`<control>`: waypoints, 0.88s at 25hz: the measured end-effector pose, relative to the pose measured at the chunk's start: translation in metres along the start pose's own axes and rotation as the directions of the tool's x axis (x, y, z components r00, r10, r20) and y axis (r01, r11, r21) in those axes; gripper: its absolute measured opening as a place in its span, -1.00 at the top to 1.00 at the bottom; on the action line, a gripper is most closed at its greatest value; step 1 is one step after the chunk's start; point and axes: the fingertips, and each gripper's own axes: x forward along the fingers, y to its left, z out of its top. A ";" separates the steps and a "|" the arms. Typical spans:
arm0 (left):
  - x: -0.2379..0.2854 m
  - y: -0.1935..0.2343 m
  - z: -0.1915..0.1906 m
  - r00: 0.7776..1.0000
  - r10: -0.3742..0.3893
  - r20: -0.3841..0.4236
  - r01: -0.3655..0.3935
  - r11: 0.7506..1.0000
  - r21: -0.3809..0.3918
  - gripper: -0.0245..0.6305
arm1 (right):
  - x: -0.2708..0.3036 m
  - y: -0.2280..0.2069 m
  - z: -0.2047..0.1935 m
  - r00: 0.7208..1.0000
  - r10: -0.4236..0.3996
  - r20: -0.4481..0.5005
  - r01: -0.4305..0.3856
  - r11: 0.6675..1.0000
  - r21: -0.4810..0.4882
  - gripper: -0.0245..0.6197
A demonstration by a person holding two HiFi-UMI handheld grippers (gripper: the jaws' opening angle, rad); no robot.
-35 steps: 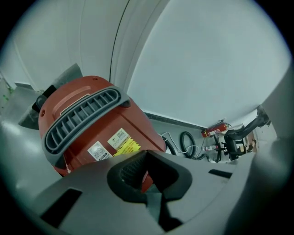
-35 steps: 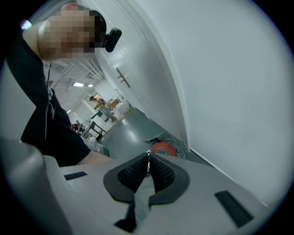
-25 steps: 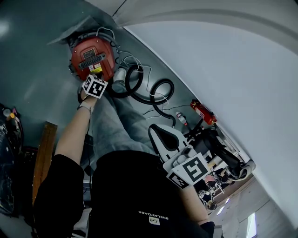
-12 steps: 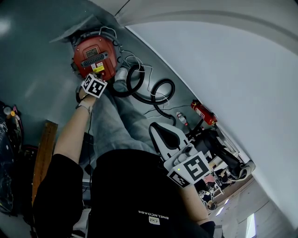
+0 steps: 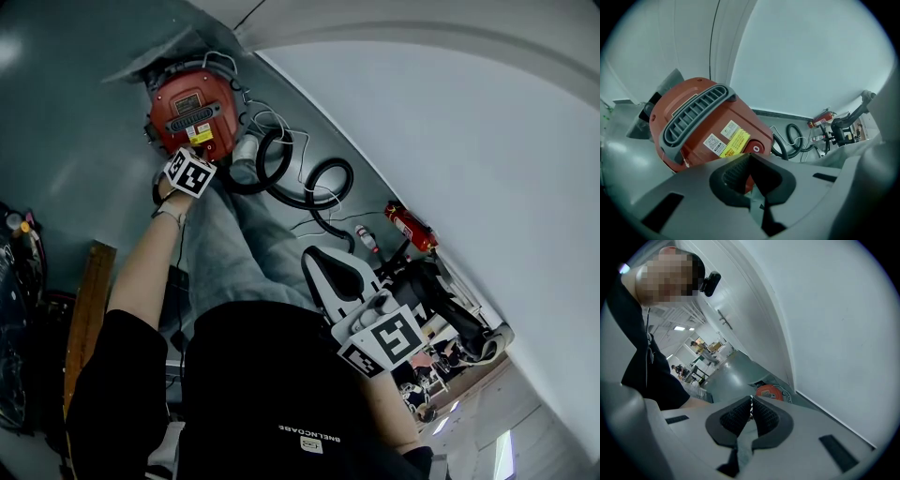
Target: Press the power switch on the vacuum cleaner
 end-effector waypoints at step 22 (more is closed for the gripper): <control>-0.055 -0.008 0.022 0.991 -0.008 0.137 0.027 0.990 -0.141 0.88 | -0.005 0.029 0.001 0.999 0.019 0.032 -0.018 0.999 -0.043 0.82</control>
